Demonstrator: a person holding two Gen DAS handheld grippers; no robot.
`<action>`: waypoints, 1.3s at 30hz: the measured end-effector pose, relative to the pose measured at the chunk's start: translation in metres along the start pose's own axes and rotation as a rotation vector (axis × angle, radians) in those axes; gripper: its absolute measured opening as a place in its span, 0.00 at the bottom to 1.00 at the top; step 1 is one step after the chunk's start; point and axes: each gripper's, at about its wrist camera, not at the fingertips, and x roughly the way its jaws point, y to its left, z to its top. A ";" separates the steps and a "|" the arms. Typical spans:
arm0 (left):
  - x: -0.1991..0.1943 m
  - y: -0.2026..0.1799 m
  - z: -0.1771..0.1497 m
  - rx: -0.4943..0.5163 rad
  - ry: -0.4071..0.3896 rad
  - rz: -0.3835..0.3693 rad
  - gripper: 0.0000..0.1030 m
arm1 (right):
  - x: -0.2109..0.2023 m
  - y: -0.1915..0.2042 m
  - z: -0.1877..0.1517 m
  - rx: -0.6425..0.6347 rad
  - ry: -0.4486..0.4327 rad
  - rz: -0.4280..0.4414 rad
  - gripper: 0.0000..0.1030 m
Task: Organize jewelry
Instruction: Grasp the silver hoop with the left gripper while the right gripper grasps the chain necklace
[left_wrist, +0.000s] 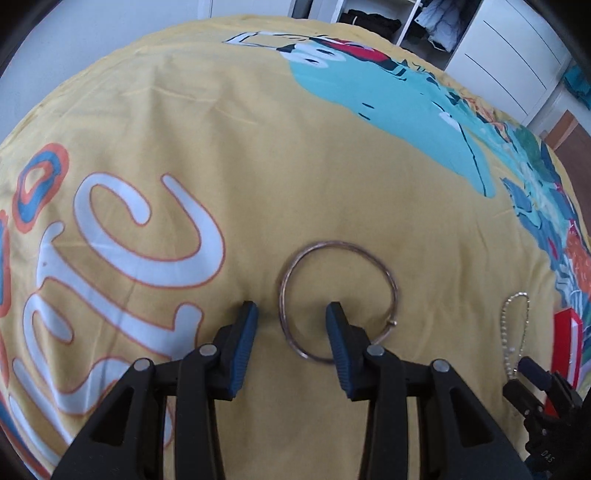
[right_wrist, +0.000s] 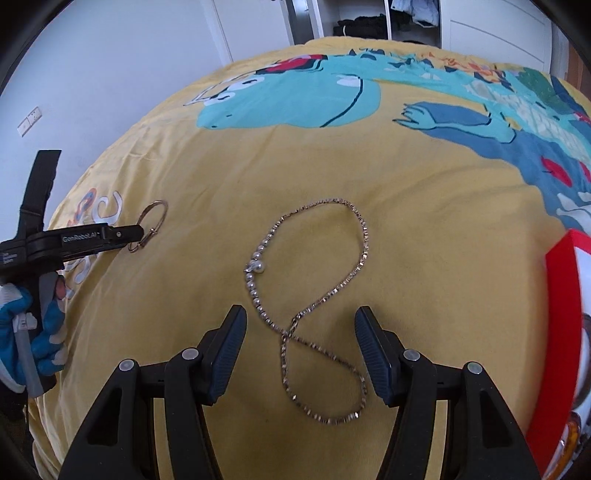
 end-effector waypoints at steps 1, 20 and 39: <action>0.002 -0.001 0.002 0.007 -0.008 0.003 0.36 | 0.004 0.001 0.000 -0.007 0.003 0.002 0.58; -0.038 -0.031 -0.021 0.115 -0.071 -0.015 0.03 | -0.026 0.013 -0.029 0.077 -0.059 0.122 0.04; -0.208 -0.048 -0.081 0.183 -0.200 -0.052 0.03 | -0.204 0.062 -0.076 0.093 -0.270 0.160 0.03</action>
